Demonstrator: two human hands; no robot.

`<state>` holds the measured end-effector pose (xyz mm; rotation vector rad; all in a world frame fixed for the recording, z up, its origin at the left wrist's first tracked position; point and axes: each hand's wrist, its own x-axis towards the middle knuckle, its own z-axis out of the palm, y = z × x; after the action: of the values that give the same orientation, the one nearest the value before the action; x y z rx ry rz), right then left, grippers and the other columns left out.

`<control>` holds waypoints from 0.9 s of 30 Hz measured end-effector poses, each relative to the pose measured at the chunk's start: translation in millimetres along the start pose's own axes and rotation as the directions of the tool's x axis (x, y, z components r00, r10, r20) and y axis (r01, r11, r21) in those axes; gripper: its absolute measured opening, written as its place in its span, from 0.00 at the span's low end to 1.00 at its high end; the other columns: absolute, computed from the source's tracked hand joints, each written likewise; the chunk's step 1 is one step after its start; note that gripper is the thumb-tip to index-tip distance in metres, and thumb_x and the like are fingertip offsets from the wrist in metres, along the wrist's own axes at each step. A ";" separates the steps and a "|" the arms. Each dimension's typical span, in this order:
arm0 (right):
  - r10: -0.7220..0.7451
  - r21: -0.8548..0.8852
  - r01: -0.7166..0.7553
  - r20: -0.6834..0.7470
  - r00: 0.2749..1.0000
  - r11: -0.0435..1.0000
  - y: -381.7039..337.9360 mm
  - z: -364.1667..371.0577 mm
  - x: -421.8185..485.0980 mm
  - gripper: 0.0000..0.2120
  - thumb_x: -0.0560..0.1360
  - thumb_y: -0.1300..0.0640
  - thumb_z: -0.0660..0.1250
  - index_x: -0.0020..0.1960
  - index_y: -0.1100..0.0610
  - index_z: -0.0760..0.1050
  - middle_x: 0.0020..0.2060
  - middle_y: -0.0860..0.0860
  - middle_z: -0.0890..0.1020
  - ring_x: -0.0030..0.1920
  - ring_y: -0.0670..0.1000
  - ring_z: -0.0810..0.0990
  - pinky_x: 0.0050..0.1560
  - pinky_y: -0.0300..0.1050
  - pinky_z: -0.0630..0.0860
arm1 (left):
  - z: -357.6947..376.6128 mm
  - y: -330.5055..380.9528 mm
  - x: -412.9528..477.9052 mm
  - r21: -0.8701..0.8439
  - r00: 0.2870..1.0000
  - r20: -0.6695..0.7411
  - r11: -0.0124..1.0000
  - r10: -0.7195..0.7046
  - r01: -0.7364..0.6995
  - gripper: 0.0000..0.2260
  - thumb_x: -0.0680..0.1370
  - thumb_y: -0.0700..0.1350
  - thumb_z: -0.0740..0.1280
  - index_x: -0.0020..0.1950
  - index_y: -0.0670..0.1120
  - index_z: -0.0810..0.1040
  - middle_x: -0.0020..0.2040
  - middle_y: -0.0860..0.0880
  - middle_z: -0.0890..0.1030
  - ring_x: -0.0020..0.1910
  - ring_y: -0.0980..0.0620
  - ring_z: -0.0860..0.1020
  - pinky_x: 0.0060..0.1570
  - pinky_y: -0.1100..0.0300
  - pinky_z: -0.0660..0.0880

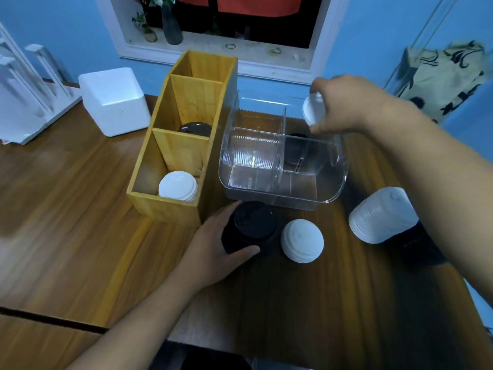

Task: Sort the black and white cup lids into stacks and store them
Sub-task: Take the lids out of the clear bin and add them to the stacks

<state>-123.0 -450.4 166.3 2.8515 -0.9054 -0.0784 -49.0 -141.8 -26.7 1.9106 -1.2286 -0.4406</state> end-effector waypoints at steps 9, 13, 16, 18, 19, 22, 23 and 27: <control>-0.076 0.642 0.081 -0.036 0.996 0.762 -20.3 52.1 -168.7 0.36 0.68 0.41 0.76 0.72 0.37 0.66 0.61 0.38 0.71 0.61 0.41 0.73 0.60 0.37 0.74 | -1.6 6.9 -2.6 0.002 0.999 -0.014 0.999 0.049 -0.049 0.37 0.72 0.58 0.77 0.75 0.64 0.61 0.69 0.70 0.69 0.70 0.69 0.68 0.68 0.71 0.64; 0.072 0.804 -0.006 -0.046 0.996 0.595 -33.0 114.7 -232.7 0.35 0.66 0.50 0.82 0.66 0.42 0.68 0.61 0.38 0.73 0.63 0.33 0.70 0.57 0.24 0.67 | 0.3 8.5 -4.0 -0.022 0.999 -0.010 0.999 0.040 -0.040 0.36 0.72 0.57 0.77 0.76 0.61 0.63 0.69 0.67 0.70 0.70 0.66 0.69 0.69 0.67 0.66; 0.180 0.870 -0.027 -0.071 0.981 0.492 -37.7 155.0 -266.3 0.36 0.64 0.56 0.83 0.62 0.44 0.65 0.62 0.43 0.75 0.65 0.38 0.72 0.60 0.25 0.65 | 3.1 4.1 -4.4 -0.026 0.999 -0.021 0.999 0.036 -0.036 0.38 0.73 0.55 0.78 0.78 0.53 0.65 0.72 0.58 0.73 0.72 0.60 0.70 0.72 0.55 0.69; 0.240 0.875 -0.047 -0.081 0.967 0.483 -38.4 174.2 -279.8 0.35 0.63 0.57 0.84 0.59 0.45 0.64 0.63 0.44 0.75 0.65 0.39 0.72 0.61 0.26 0.65 | 4.2 3.4 -5.8 -0.020 1.000 -0.028 1.000 0.003 -0.003 0.40 0.72 0.56 0.78 0.80 0.52 0.62 0.74 0.55 0.72 0.74 0.57 0.69 0.73 0.50 0.69; 0.258 0.862 -0.054 -0.091 0.962 0.504 -39.1 181.2 -284.7 0.35 0.63 0.56 0.83 0.58 0.45 0.63 0.64 0.45 0.74 0.66 0.39 0.71 0.61 0.26 0.65 | 4.7 4.3 -6.9 -0.010 0.999 -0.040 1.000 -0.011 0.011 0.42 0.72 0.56 0.78 0.80 0.52 0.61 0.74 0.54 0.71 0.74 0.56 0.68 0.74 0.51 0.68; 0.275 0.816 -0.053 -0.133 0.952 0.576 -39.3 196.9 -294.9 0.33 0.64 0.54 0.83 0.59 0.46 0.65 0.64 0.45 0.72 0.66 0.39 0.70 0.62 0.29 0.66 | 5.9 10.6 -11.9 0.099 0.993 -0.108 0.994 0.057 -0.047 0.42 0.71 0.54 0.78 0.80 0.47 0.62 0.75 0.52 0.68 0.76 0.54 0.65 0.76 0.58 0.63; 0.271 0.800 -0.064 -0.126 0.954 0.597 -38.7 198.9 -296.6 0.32 0.64 0.51 0.83 0.60 0.47 0.67 0.65 0.45 0.71 0.66 0.41 0.71 0.62 0.30 0.67 | 6.0 14.9 -14.0 0.168 0.986 -0.123 0.982 0.112 -0.090 0.42 0.71 0.54 0.77 0.79 0.44 0.63 0.76 0.50 0.67 0.77 0.52 0.63 0.76 0.61 0.59; 0.185 0.747 -0.097 -0.036 0.982 0.658 -27.4 196.1 -301.6 0.34 0.65 0.38 0.78 0.65 0.45 0.69 0.72 0.42 0.65 0.71 0.44 0.65 0.66 0.40 0.66 | 8.8 43.8 -18.1 0.420 0.952 -0.038 0.869 0.305 -0.262 0.33 0.73 0.53 0.77 0.74 0.41 0.72 0.77 0.45 0.67 0.80 0.47 0.57 0.79 0.59 0.51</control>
<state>-372.2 -278.8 -30.2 3.4276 -1.3935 0.6139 -89.3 -138.8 -0.4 2.0149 -1.5984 0.0848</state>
